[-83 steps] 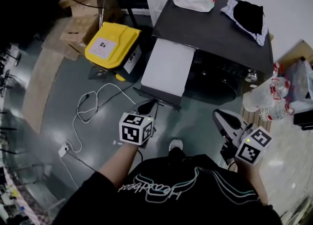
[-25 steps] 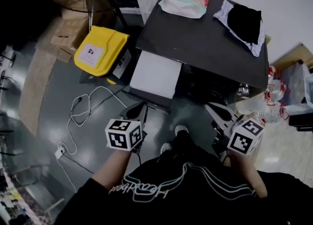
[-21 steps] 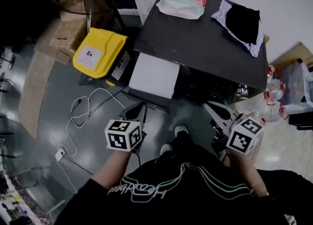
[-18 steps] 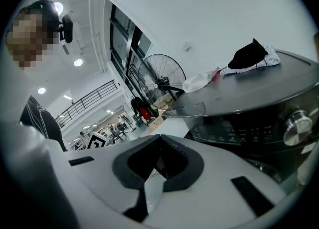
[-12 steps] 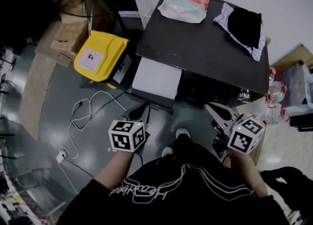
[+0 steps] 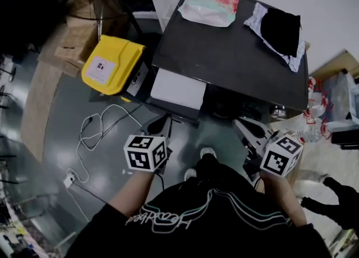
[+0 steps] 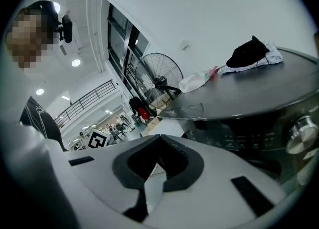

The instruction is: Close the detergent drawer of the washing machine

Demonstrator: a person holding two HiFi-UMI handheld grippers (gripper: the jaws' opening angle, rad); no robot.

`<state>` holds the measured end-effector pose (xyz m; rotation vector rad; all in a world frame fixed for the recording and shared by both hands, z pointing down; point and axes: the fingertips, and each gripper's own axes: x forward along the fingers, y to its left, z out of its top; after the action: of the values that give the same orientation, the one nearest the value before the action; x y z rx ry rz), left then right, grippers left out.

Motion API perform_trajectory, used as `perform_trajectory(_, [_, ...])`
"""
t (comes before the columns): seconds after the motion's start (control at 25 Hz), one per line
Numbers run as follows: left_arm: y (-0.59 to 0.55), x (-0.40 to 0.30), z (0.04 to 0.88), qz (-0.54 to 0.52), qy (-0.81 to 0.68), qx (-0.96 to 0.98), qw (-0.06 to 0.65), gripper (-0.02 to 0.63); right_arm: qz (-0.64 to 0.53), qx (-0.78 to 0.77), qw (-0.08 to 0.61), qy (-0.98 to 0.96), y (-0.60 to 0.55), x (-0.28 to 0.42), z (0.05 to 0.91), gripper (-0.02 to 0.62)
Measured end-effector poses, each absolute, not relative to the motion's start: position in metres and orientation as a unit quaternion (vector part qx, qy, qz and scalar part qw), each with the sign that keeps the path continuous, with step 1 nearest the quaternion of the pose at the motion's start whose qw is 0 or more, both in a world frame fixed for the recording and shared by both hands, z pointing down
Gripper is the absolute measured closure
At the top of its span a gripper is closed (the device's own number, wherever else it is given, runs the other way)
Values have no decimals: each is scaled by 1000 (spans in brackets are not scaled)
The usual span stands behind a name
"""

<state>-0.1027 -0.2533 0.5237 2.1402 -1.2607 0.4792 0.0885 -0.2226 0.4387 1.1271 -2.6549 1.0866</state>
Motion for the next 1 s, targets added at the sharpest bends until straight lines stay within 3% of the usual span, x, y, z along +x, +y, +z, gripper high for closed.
perform_trajectory(1.0, [-319, -83, 523, 168, -485, 807, 292, 583, 368, 377, 33, -849, -250, 112, 452, 569])
